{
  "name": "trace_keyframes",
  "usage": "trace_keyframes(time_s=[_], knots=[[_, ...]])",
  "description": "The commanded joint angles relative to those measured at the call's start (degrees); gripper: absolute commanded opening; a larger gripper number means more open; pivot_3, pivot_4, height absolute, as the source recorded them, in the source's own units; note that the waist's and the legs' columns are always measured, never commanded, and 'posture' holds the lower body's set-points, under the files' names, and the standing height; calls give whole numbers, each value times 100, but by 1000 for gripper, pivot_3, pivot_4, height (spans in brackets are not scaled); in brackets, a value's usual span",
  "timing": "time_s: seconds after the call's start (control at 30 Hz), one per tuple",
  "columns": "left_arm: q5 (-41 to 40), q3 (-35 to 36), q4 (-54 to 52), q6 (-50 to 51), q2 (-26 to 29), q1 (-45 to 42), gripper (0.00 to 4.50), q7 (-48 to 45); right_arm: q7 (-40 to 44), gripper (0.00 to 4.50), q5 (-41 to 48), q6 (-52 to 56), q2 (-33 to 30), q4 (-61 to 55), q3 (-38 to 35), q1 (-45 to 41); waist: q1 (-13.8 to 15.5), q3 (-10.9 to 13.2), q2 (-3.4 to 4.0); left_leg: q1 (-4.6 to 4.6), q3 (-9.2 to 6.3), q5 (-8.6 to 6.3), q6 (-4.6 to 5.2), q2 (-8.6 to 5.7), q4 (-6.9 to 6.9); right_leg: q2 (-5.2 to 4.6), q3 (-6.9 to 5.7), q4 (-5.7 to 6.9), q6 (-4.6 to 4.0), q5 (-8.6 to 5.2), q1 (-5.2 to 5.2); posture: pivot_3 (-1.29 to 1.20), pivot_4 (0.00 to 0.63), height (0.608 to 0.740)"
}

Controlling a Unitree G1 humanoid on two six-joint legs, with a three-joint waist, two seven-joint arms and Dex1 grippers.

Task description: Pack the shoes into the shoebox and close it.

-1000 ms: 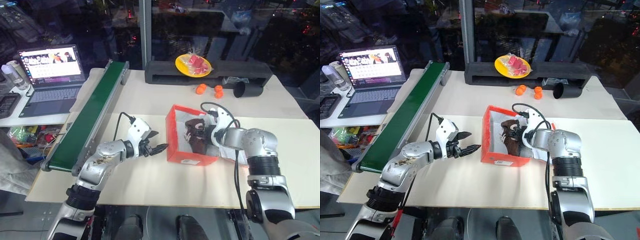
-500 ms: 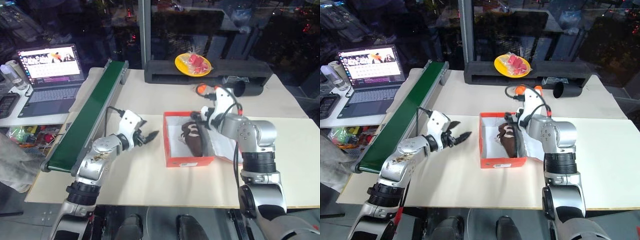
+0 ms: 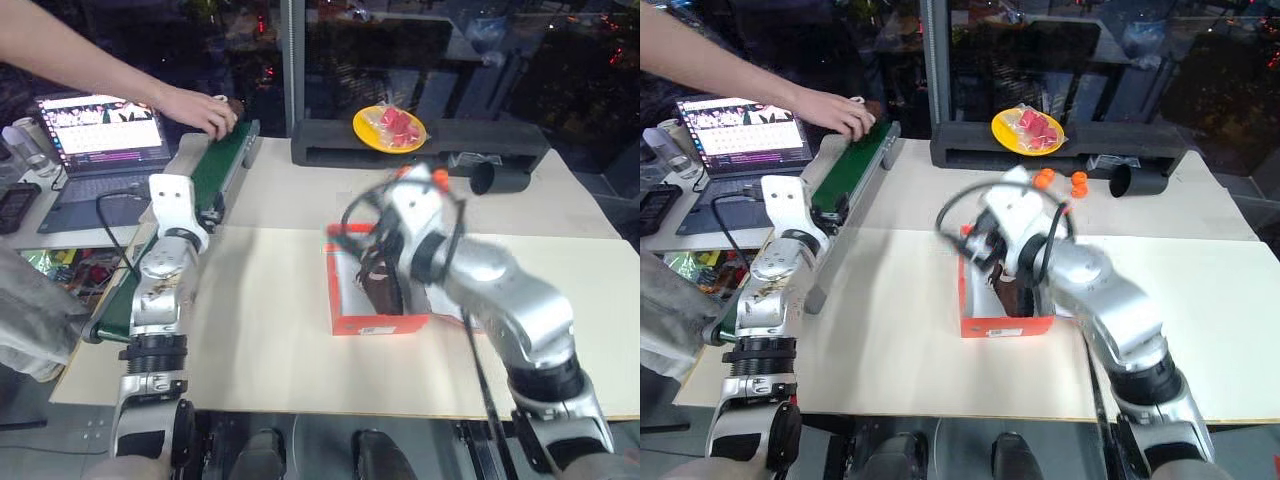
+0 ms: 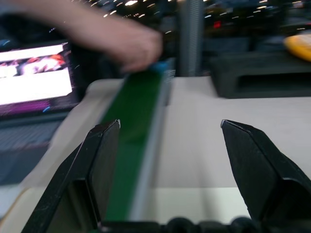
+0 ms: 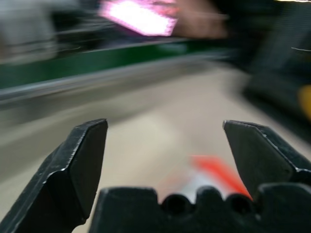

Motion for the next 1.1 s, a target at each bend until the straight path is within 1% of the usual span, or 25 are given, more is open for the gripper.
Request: trace_keyframes(time_s=[0.03, 0.1, 0.2, 0.3, 0.37, 0.4, 0.43, 0.67, 0.87, 1.1], knots=[[-89, 139, 257, 365, 217, -167, 3550, -110, 738, 4461, 250, -170, -373, -192, -207, 486, 18, 0, -1, 0, 2, 0, 0, 1, 5, 0, 0, 0, 2, 1, 1, 0, 150, 734], [-157, 123, 366, 646, 280, -198, 3550, -213, 818, 4461, 251, -265, -368, -124, -274, 693, 49, 0, -2, 10, 2, 0, -1, 3, 5, 3, 0, 1, 2, 2, 8, 0, 150, 734], [-10, -111, 435, 706, 453, -118, 3550, -481, 768, 4461, 121, -472, -191, -81, -306, 900, 66, 0, -2, 12, 2, 1, -2, 8, 5, 10, 1, 7, 2, 1, 4, 0, 150, 734], [-10, -138, 485, 729, 536, -44, 3550, -618, 811, 4461, 61, -576, -76, -55, -218, 1080, 69, 0, -2, 12, 2, 3, -5, 9, 4, 12, 2, 7, 1, 2, 2, 0, 150, 734], [-69, -72, 503, 739, 552, -14, 4050, -640, 809, 4500, -6, -682, 36, 26, -174, 1138, 79, 0, -2, 11, 2, 2, -5, 8, 4, 11, 2, 6, 1, 2, 2, 0, 150, 734], [-114, -34, 479, 737, 563, 19, 4192, -683, 808, 4500, -17, -737, 102, 76, -171, 1168, 79, 0, -2, 11, 3, 2, -5, 8, 4, 9, 2, 6, 1, 2, 1, 0, 150, 734], [-116, -35, 455, 737, 591, 46, 4479, -723, 821, 4500, -75, -816, 131, 118, -145, 1187, 82, 0, -2, 11, 3, 2, -5, 8, 4, 9, 2, 6, 1, 2, 2, 0, 150, 734], [95, -71, 565, 689, 794, 91, 4479, -664, 783, 4500, -251, -944, 413, 222, -131, 1152, 98, 0, -2, 12, 2, 3, -6, 8, 4, 10, 3, 10, 1, 2, 1, 0, 150, 734], [234, -101, 678, 602, 878, 122, 4479, -635, 614, 4500, -255, -607, 627, 405, -164, 997, 104, 0, -3, 12, 2, 3, -6, 8, 5, 10, 2, 11, 0, 2, 1, 0, 150, 734], [305, -98, 821, 476, 903, 122, 4479, -630, 603, 4500, -414, -631, 679, 420, -69, 1021, 105, 0, -3, 12, 3, 3, -6, 7, 4, 9, 2, 12, 0, 2, 1, 0, 150, 734]])
